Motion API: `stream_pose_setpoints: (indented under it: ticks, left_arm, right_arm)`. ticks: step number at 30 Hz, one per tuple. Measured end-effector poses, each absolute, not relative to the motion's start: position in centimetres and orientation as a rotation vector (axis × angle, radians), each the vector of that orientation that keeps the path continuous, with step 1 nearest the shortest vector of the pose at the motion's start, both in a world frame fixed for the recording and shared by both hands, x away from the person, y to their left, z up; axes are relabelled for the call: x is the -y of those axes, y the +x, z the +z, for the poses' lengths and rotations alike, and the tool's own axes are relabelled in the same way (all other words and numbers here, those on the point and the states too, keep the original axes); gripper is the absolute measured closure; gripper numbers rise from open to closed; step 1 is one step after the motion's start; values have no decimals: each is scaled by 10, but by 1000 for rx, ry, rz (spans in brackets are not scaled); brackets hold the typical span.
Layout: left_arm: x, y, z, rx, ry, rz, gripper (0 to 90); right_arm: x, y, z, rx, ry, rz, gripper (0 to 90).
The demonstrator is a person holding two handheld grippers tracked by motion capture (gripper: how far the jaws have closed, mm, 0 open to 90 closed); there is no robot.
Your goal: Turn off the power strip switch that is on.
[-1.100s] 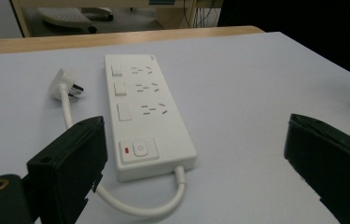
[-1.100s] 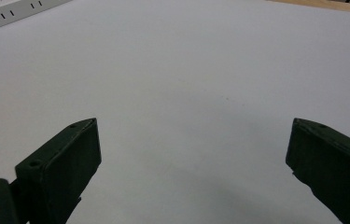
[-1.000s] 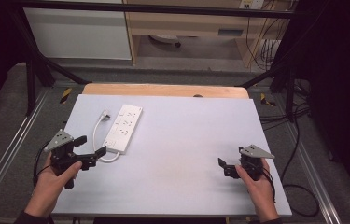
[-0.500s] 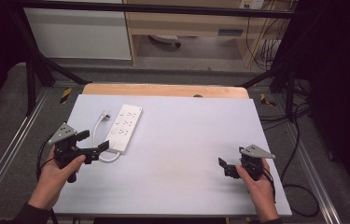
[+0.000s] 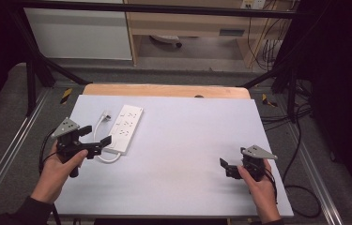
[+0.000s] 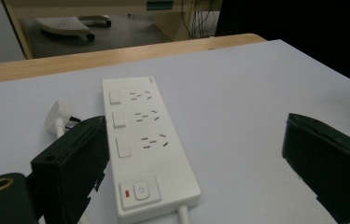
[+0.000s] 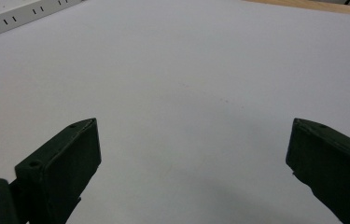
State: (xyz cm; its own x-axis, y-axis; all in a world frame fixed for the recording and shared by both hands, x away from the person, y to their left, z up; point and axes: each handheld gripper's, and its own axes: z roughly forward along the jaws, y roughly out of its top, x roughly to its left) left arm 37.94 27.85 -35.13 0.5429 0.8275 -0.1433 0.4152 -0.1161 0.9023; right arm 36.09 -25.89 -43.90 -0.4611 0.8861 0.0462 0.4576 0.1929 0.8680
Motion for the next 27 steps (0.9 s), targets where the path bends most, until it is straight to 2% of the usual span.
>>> stream_pose_setpoints:
  ticks: [27]
  left_arm:
    - [-277,409,-351,-1081,1809,469,81]
  right_arm:
    - [259,361,-439,-2005,1256,1198,35]
